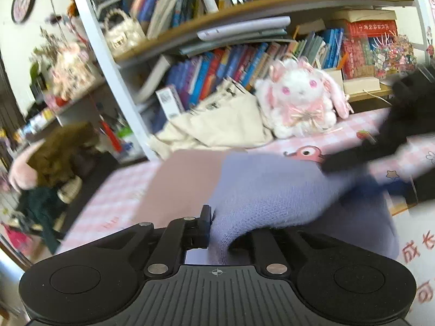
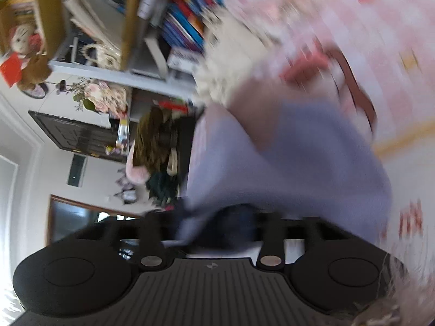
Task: Fold clothes
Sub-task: 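Grasp the sweater edge with the left tool while the right tool grasps another edge, then lift and shake the sweater open with both tools, then lay it flat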
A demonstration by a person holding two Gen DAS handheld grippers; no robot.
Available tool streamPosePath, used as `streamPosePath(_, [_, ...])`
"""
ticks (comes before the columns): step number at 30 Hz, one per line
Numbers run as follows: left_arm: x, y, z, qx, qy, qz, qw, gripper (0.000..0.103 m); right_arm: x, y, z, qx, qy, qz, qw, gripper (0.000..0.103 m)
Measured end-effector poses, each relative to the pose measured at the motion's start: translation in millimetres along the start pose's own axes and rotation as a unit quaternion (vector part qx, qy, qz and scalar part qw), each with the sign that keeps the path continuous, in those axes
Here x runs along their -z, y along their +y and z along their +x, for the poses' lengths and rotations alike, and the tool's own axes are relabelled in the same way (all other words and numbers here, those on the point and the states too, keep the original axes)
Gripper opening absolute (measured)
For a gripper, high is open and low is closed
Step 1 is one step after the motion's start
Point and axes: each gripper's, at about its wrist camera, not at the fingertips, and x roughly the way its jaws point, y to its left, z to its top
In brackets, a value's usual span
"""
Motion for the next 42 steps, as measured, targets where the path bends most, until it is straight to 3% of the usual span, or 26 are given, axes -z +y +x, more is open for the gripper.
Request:
streamPosePath(3, [-4.1, 11.1, -14.9, -0.009, -0.007, 0.006, 0.9999, 0.009, 15.7, -36.7, -1.1, -0.022, 0.017, 0.090, 0.996, 0.060])
streamPosePath(6, [-8.8, 16.4, -27.8, -0.010, -0.014, 0.006, 0.9998, 0.009, 26.0, -66.3, -3.5, -0.021, 0.010, 0.183, 0.983, 0.068])
streamPosePath(11, [-12.5, 19.8, -45.7, -0.013, -0.022, 0.024, 0.9994, 0.009, 30.6, -80.1, -0.6, -0.016, -0.023, 0.246, 0.969, 0.067])
streamPosePath(12, [-11.8, 21.6, -49.2, -0.014, -0.022, 0.027, 0.9993, 0.009, 29.4, -80.5, 0.5, -0.005, -0.030, 0.246, 0.969, 0.065])
streamPosePath(13, [-10.6, 23.4, -51.3, -0.015, -0.021, 0.028, 0.9993, 0.009, 28.0, -80.5, 1.3, 0.005, -0.036, 0.246, 0.969, 0.049])
streamPosePath(14, [-9.4, 25.2, -53.2, -0.016, -0.020, 0.028, 0.9993, 0.009, 26.1, -79.6, 1.2, 0.011, -0.039, 0.242, 0.969, 0.026])
streamPosePath(15, [-8.1, 26.7, -54.9, -0.016, -0.019, 0.030, 0.9992, 0.009, 24.2, -78.6, 1.1, 0.016, -0.043, 0.238, 0.970, 0.019])
streamPosePath(19, [-11.4, 33.0, -71.3, 0.005, -0.031, 0.033, 0.9989, 0.009, 5.8, -56.8, -26.1, -0.021, -0.097, 0.186, 0.977, 0.012])
streamPosePath(22, [-31.1, 35.1, -102.9, 0.055, -0.086, 0.036, 0.9941, 0.009, -27.1, -4.7, -68.9, -0.072, -0.163, 0.084, 0.980, 0.012])
streamPosePath(24, [-52.9, 39.9, -129.0, 0.099, -0.146, 0.026, 0.9841, 0.009, -49.8, 43.2, -100.8, -0.103, -0.207, -0.003, 0.973, 0.012])
streamPosePath(26, [-72.0, 51.4, -151.2, 0.142, -0.197, -0.003, 0.9700, 0.009, -70.1, 98.5, -127.7, -0.142, -0.242, -0.082, 0.956, 0.012])
streamPosePath(28, [-88.1, 69.3, -174.4, 0.188, -0.254, -0.041, 0.9480, 0.009, -82.1, 158.1, -148.8, -0.186, -0.264, -0.160, 0.933, 0.012])
streamPosePath(30, [-95.0, 90.1, -194.1, 0.222, -0.300, -0.076, 0.9248, 0.008, -85.1, 210.2, -157.1, -0.215, -0.258, -0.228, 0.914, 0.011])
streamPosePath(31, [-95.9, 98.8, -200.8, 0.233, -0.314, -0.089, 0.9160, 0.008, -85.6, 227.6, -152.0, -0.216, -0.250, -0.250, 0.910, 0.011])
streamPosePath(33, [-89.1, 116.3, -195.7, 0.252, -0.299, -0.118, 0.9129, 0.008, -86.3, 259.8, -140.1, -0.214, -0.233, -0.291, 0.903, 0.011])
streamPosePath(34, [-83.3, 124.3, -188.0, 0.261, -0.282, -0.134, 0.9136, 0.008, -85.9, 261.9, -125.3, -0.196, -0.220, -0.296, 0.909, 0.011])
streamPosePath(38, [-29.8, 127.5, -121.5, 0.257, -0.157, -0.147, 0.9422, 0.009, -83.6, 215.7, -31.5, -0.056, -0.156, -0.273, 0.948, 0.011])
streamPosePath(40, [9.5, 119.0, -73.5, 0.256, -0.069, -0.145, 0.9533, 0.008, -81.8, 193.3, 14.0, 0.011, -0.126, -0.260, 0.957, 0.011])
streamPosePath(42, [44.6, 109.3, -34.6, 0.252, -0.001, -0.132, 0.9587, 0.008, -75.6, 175.4, 50.4, 0.052, -0.116, -0.254, 0.959, 0.011])
